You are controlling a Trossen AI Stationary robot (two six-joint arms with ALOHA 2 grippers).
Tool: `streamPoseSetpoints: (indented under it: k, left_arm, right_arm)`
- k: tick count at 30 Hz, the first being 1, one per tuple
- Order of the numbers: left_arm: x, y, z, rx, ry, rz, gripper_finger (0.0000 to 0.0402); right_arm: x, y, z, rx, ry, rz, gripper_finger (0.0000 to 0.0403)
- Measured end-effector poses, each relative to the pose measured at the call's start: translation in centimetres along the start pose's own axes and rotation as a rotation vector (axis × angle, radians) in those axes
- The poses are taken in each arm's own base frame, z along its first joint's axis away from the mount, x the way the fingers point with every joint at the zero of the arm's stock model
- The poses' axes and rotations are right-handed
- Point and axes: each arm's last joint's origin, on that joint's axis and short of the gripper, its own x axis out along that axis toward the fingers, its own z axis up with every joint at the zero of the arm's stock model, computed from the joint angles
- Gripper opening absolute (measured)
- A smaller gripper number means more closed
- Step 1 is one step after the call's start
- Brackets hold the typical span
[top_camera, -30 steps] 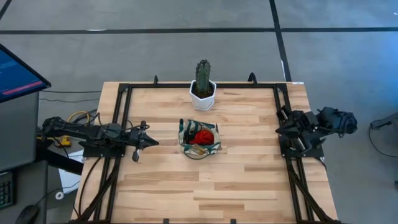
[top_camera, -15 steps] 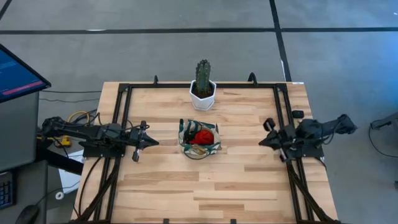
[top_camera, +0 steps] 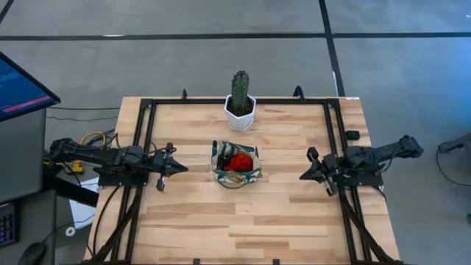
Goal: Pick & Place Garden tools in Gardening bag
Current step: Return to Home Position
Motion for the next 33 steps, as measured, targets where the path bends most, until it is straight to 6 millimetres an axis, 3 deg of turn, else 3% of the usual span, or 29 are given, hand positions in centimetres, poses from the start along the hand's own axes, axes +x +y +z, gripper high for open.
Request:
streamPoseSetpoints:
  k: [33]
  left_arm:
    - [0.0, -0.01, 0.1, 0.0, -0.01, 0.0, 0.0002]
  right_arm:
    - [0.11, -0.11, -0.19, 0.002, 0.016, -0.028, 0.0]
